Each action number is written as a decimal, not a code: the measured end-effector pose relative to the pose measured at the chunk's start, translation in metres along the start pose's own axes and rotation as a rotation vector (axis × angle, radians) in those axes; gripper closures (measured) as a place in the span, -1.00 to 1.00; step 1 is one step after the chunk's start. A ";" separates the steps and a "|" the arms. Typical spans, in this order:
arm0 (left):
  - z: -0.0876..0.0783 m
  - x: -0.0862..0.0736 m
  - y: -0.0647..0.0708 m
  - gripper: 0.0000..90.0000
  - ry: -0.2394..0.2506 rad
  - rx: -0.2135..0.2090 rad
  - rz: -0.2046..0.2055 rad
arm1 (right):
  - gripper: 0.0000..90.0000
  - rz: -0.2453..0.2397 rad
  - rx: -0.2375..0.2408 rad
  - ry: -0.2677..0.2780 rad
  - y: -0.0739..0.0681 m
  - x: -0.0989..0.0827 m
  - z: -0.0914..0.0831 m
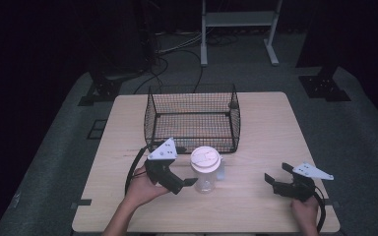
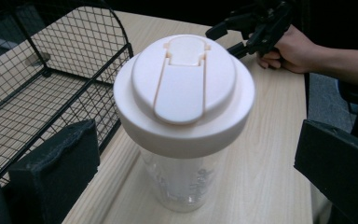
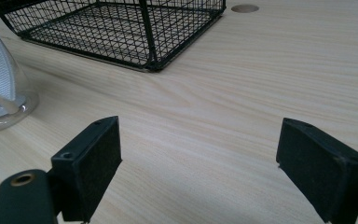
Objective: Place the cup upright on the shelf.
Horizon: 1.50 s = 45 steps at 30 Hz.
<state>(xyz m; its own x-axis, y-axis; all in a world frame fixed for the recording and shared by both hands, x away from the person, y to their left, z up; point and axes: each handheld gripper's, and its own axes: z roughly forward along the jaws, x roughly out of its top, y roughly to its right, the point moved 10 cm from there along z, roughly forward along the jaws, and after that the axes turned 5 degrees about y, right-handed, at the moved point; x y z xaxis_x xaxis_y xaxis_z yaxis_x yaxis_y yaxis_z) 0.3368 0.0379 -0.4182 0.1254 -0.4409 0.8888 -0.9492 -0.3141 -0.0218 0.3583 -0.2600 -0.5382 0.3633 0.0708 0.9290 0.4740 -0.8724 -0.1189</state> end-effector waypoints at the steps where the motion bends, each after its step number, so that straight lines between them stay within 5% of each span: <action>1: 0.001 -0.001 -0.002 -1.00 -0.007 0.003 -0.007 | -0.71 0.000 0.000 0.001 0.000 0.000 0.000; 29: 0.042 -0.002 -0.005 -1.00 -0.118 -0.037 -0.029 | -0.71 -0.005 0.011 0.001 -0.001 0.000 0.000; 45: 0.058 0.002 -0.005 -1.00 -0.213 -0.041 -0.004 | -0.71 -0.005 0.014 0.000 -0.001 0.000 0.000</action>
<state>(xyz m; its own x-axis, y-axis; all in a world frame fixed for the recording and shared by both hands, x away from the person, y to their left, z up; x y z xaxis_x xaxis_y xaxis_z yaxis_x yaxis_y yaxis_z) 0.3583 -0.0103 -0.4428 0.1835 -0.6083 0.7722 -0.9590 -0.2835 0.0045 0.3580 -0.2589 -0.5382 0.3613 0.0751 0.9294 0.4869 -0.8653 -0.1194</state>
